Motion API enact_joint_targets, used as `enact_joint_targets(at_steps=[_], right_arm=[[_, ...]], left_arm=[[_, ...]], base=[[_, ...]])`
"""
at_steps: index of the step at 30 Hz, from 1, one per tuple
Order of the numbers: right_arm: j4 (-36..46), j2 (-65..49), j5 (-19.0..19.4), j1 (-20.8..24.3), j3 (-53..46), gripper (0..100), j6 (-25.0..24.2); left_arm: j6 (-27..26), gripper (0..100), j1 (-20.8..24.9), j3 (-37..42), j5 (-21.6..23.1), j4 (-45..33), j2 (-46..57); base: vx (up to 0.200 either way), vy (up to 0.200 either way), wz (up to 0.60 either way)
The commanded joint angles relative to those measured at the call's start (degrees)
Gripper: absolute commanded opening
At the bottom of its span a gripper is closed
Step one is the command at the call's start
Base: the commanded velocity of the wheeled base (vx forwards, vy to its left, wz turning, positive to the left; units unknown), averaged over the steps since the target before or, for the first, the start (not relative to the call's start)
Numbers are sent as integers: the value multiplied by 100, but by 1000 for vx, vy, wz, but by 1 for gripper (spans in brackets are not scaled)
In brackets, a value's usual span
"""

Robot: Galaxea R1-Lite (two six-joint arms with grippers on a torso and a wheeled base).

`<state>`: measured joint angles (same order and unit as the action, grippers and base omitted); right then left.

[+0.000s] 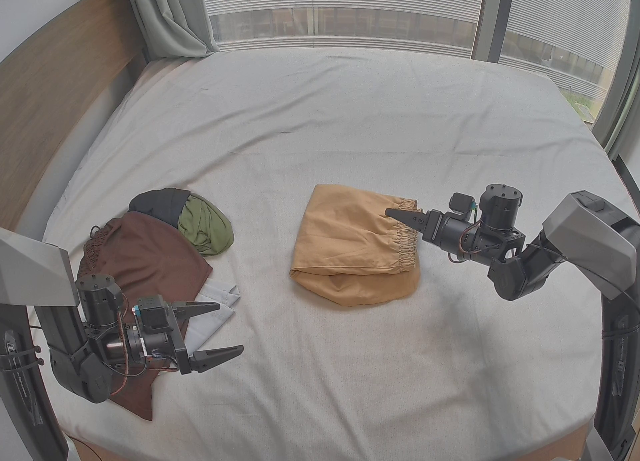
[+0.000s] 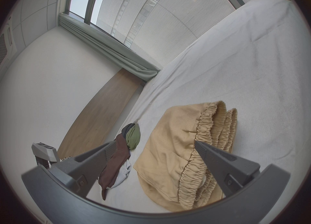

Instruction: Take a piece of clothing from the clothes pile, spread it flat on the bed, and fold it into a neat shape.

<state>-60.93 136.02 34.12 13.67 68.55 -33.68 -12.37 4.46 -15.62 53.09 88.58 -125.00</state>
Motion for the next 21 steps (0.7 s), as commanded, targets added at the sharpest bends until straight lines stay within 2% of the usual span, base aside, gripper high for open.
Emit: enact_joint_targets(at_steps=[1,21], right_arm=[[-7,320,-11,13,133,100,2],[-59,891,-46,-48,185,100,125]], left_arm=[[-2,100,2,-3,0,2,-15],[68,100,20,41,8,2,11]], base=[[0,0,0],[0,0,0]])
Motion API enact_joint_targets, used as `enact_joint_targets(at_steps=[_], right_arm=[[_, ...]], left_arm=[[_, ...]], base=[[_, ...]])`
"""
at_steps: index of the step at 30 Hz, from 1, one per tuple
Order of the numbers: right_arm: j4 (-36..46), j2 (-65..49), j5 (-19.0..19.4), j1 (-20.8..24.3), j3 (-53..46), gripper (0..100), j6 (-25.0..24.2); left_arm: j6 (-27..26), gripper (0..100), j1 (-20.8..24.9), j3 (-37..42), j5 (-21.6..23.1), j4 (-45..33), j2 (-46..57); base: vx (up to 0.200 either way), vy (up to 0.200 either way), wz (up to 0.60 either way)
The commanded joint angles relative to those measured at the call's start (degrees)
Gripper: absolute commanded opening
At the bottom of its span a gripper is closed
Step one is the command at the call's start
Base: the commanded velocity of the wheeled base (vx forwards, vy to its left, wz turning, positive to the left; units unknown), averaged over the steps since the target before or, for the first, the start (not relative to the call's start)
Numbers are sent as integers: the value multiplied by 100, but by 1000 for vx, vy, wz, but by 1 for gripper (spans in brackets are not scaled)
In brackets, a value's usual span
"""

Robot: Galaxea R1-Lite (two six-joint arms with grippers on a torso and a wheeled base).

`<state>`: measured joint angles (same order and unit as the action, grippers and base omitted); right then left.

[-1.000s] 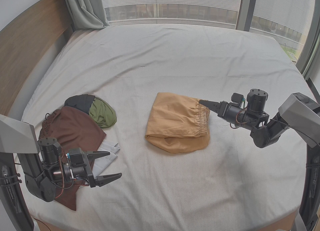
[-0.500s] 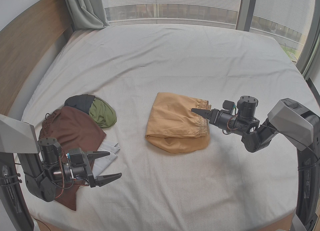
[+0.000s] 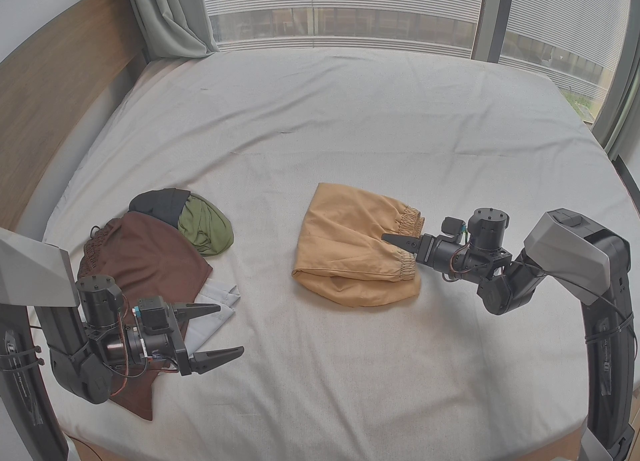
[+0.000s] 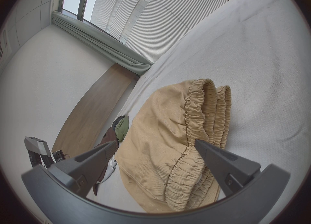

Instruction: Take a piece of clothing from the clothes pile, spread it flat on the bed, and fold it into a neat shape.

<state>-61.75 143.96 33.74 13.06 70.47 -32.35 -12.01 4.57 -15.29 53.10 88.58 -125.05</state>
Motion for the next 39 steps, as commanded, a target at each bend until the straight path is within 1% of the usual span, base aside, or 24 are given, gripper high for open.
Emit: enact_joint_targets(at_steps=[1,5,11,12,15,18,23,24,25,26,27,28,31,33,35,38,39], right_arm=[[13,71,-8,30,-25,100,-8],[-74,-8,-17,65,-209,100,10],[-162,-632,-17,153,-429,100,36],[-118,-905,-17,206,-543,100,36],[-127,-1239,-17,224,-763,100,63],[-118,-1608,-17,268,-1088,100,256],[-162,-1995,-17,276,-1792,100,1073],[-162,-2030,-17,276,-1862,100,1161],[-154,-2161,-17,268,-2099,100,1478],[-162,-2205,-17,268,-2178,100,1592],[-145,-2320,-17,276,-2372,100,1856],[-127,-2390,-17,276,-2477,100,1979],[-110,-2662,-35,312,-2776,100,2225],[-110,-2856,-149,356,-2934,100,2286],[-110,-3084,-272,399,-3110,100,2453],[-101,-3401,-316,347,-3356,100,2770],[-101,-3401,-316,347,-3356,100,2770]], left_arm=[[67,100,17,-9,16,10,42],[129,100,17,-62,77,19,113],[137,100,17,-150,86,19,148],[146,100,17,-141,95,19,200],[137,100,17,-124,95,19,271],[137,100,26,-88,95,19,315],[137,100,149,-88,86,19,394],[137,100,158,-80,86,19,420],[129,100,167,-53,95,19,464],[129,100,167,-45,86,19,482],[120,100,167,-45,86,19,499],[120,100,167,-53,86,19,499],[111,100,167,-45,95,19,561],[102,100,184,-27,95,19,693],[102,100,272,26,130,19,789],[93,100,351,87,148,19,956],[93,100,351,87,148,19,956]], base=[[0,0,0],[0,0,0],[0,0,0],[0,0,0],[0,0,0],[0,0,0],[0,0,0],[0,0,0],[0,0,0],[0,0,0],[0,0,0],[0,0,0],[0,0,0],[0,0,0],[0,0,0],[0,0,0],[0,0,0]])
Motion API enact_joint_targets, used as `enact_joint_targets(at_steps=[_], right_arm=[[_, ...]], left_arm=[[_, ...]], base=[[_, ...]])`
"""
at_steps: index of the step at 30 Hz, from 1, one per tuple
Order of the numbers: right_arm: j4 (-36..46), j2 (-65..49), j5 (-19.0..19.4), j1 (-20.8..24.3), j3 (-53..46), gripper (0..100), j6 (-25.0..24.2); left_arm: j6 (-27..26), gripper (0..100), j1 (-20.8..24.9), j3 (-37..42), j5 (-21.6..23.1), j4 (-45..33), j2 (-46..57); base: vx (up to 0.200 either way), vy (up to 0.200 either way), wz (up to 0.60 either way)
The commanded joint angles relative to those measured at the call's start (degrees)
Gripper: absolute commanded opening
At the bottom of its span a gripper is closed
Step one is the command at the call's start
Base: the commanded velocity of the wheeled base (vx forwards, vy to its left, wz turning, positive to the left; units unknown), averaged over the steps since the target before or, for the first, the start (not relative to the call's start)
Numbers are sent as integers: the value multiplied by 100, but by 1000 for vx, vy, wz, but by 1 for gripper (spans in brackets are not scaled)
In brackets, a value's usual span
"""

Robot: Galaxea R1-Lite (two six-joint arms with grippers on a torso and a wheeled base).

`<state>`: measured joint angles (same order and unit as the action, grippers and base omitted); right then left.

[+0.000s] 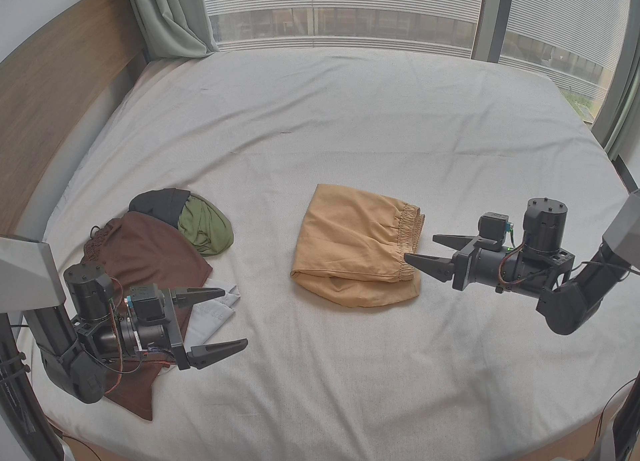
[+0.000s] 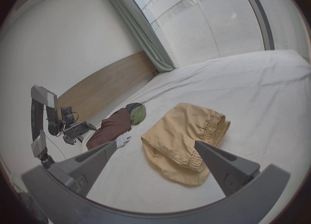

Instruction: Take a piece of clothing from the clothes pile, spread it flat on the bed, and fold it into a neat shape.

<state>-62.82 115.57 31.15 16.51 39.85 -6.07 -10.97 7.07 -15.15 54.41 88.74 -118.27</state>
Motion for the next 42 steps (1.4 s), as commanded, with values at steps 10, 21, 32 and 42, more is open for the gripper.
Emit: enact_joint_targets(at_steps=[10,21,32,42], right_arm=[[-64,-1941,-109,-297,-1709,100,792],[-152,-3251,-118,-526,-2851,100,1345],[-372,-4605,-249,-737,-3563,100,1363],[639,-7022,-285,-1035,-3774,100,774]], left_arm=[[51,100,339,276,-9,-5,920],[-81,100,339,1515,9,-41,2344],[-10,100,260,1515,-475,-489,3768],[359,100,84,1515,-1169,-2396,5921]], base=[[0,0,0],[0,0,0],[0,0,0],[0,0,0]])
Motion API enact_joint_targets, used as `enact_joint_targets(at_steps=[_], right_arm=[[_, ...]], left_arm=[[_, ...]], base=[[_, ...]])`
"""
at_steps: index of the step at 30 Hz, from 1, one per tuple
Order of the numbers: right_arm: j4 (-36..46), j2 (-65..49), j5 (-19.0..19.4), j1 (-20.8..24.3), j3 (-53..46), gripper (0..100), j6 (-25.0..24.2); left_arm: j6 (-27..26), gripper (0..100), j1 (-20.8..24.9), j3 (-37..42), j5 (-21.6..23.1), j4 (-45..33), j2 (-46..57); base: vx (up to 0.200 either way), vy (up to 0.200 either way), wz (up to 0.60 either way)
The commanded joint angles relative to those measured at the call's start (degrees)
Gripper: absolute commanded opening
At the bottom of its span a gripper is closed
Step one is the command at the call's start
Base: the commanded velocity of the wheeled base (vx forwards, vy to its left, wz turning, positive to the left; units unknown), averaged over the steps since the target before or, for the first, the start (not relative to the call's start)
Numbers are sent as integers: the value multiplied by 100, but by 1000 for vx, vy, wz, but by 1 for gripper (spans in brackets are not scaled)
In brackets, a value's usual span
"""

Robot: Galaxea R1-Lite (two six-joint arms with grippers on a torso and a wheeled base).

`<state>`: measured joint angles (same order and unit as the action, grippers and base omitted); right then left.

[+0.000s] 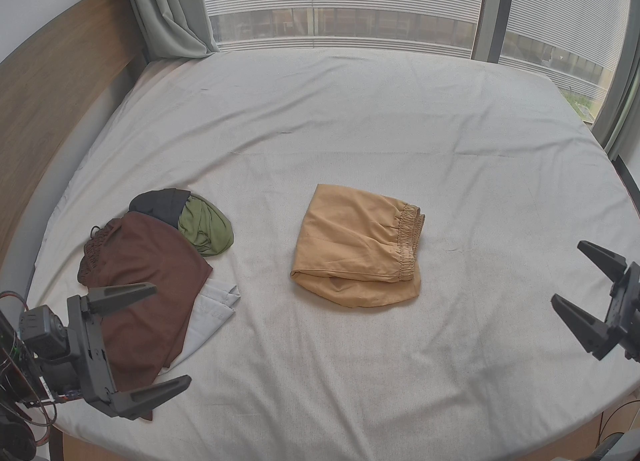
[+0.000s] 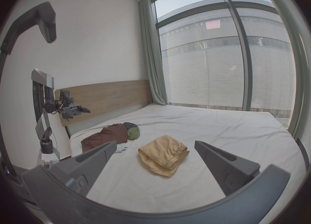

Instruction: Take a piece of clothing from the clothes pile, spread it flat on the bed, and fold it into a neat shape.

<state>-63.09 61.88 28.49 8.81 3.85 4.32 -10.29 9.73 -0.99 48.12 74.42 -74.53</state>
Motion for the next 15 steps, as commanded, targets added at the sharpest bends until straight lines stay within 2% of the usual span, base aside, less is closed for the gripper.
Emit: enact_joint_targets(at_steps=[1,3,6,10,15], right_arm=[[930,-1890,-19,-380,-130,100,-247],[1378,-2356,-10,-521,37,100,-247],[2143,-2989,-10,-547,265,100,-265],[3224,-3894,-10,-556,450,100,-309],[3971,-4826,-19,-574,362,100,-361]], left_arm=[[414,100,-287,99,-839,-1237,1863],[598,100,-402,99,-1375,-1791,2461],[783,100,-375,37,-1727,-2670,3235],[1117,100,-410,-68,-1762,-3540,4201],[1380,100,-445,-165,-1788,-4270,5045]], base=[[0,0,0],[0,0,0],[0,0,0],[0,0,0],[0,0,0]])
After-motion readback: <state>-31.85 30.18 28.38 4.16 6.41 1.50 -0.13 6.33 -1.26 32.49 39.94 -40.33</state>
